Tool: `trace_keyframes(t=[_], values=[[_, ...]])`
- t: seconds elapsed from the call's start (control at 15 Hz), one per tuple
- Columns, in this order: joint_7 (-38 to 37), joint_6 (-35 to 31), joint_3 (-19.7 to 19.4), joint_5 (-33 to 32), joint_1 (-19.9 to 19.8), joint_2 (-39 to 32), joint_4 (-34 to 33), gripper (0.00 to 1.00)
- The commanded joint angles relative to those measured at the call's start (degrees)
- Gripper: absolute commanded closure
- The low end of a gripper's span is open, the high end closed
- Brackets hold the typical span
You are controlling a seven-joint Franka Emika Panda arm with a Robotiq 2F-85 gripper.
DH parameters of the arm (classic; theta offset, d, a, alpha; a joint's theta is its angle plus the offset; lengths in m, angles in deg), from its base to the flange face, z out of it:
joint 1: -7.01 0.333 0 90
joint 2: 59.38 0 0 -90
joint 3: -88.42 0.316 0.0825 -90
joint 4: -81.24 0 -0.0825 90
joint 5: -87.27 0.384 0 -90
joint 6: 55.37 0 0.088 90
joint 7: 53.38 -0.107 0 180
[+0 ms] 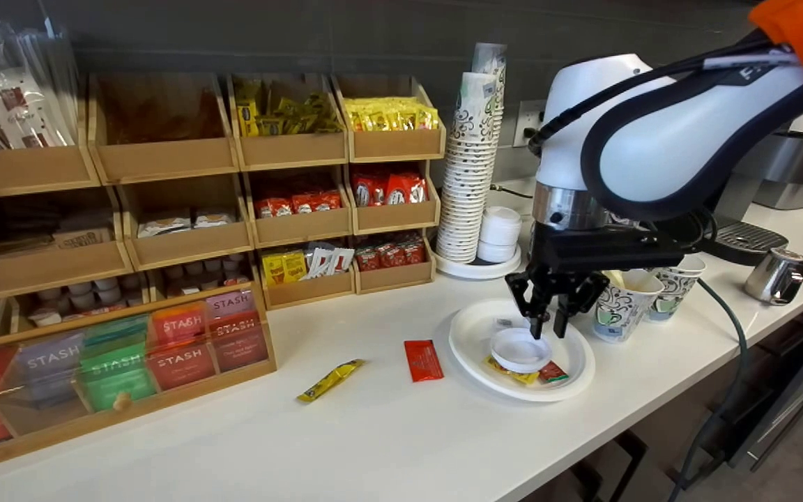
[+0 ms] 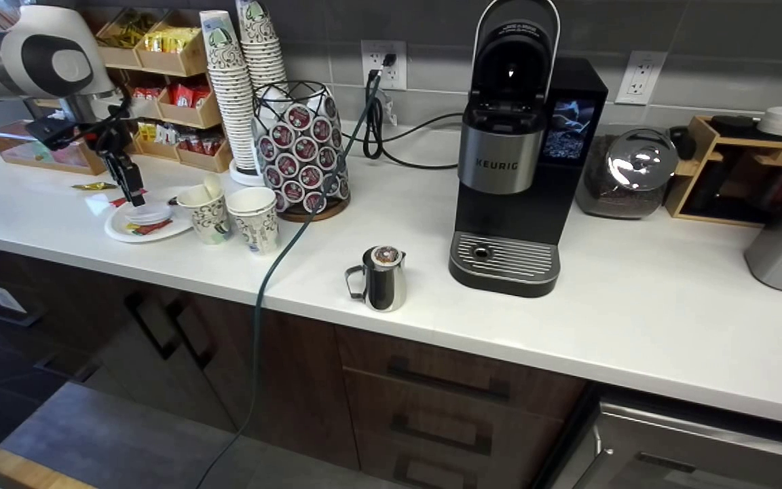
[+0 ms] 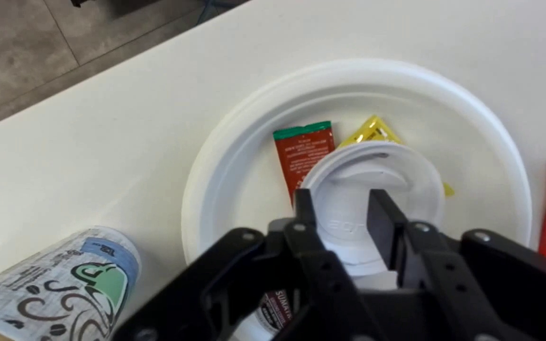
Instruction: Remove the lid of the styrofoam cup and put it on the white plate
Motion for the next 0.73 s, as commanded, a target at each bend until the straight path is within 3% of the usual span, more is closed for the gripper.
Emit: trace_keyframes(t=[0.0, 0.13, 0.27, 0.33, 0.4, 0.53, 0.6, 0.67], values=[[13.32, 4.61, 4.78, 12.99, -7.65, 10.84, 6.14, 0.32], [22.04, 4.88, 8.74, 17.88, -12.47, 15.79, 9.50, 0.16], [31.22, 3.30, 10.03, 24.68, -14.85, 22.28, 13.84, 0.02], [35.80, 2.87, 9.65, 29.23, -15.05, 25.66, 15.94, 0.00], [40.33, 2.79, 4.73, 34.29, -11.07, 29.23, 18.12, 0.00], [48.35, 3.91, 0.87, 42.91, -9.88, 35.92, 22.30, 0.00], [41.45, 4.23, 1.76, 35.60, -9.14, 27.73, 15.64, 0.00], [42.89, 4.28, 0.55, 36.42, -8.79, 30.02, 16.96, 0.00]])
